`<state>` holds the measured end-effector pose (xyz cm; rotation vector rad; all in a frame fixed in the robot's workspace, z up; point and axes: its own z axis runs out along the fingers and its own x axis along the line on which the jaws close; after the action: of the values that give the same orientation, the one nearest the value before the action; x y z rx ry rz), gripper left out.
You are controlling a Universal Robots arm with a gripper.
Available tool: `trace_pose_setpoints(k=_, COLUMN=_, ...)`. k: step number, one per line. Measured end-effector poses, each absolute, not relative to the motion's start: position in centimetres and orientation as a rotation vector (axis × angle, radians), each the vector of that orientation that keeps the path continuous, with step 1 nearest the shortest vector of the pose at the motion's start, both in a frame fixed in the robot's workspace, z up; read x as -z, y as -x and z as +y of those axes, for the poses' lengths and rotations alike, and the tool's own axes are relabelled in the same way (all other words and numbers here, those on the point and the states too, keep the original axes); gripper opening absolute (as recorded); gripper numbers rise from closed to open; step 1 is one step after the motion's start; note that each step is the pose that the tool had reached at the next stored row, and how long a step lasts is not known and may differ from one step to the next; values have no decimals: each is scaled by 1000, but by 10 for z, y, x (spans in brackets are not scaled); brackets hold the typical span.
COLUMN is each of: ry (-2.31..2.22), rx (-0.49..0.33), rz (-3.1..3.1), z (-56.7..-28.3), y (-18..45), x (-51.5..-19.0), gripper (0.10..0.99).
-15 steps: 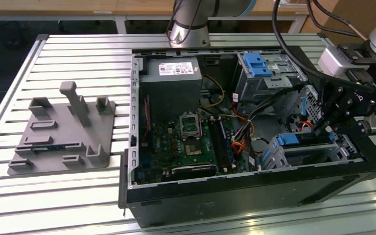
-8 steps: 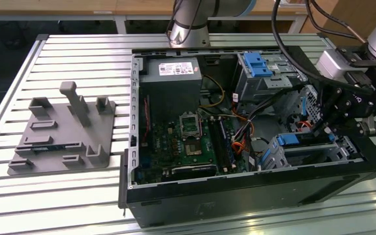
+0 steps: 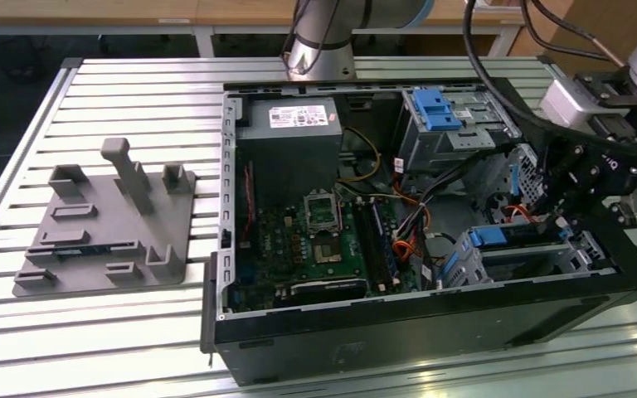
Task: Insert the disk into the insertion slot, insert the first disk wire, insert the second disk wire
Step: 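Insert the first disk wire, then insert the second disk wire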
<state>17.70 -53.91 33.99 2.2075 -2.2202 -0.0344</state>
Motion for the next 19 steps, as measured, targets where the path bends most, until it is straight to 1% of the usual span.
trace_pose_setpoints(k=1, ry=-2207, rx=34, rz=-2220, z=-539, y=-177, x=-344, gripper=294)
trace_pose_setpoints(k=2, ry=-2207, rx=34, rz=-2220, z=-539, y=-177, x=-349, gripper=357)
trace_pose_setpoints(k=9, ry=-2208, rx=35, rz=-2220, z=-539, y=-177, x=-381, gripper=357)
trace_pose_setpoints(k=19, ry=-2210, rx=36, rz=-2219, z=-539, y=-177, x=-382, gripper=357)
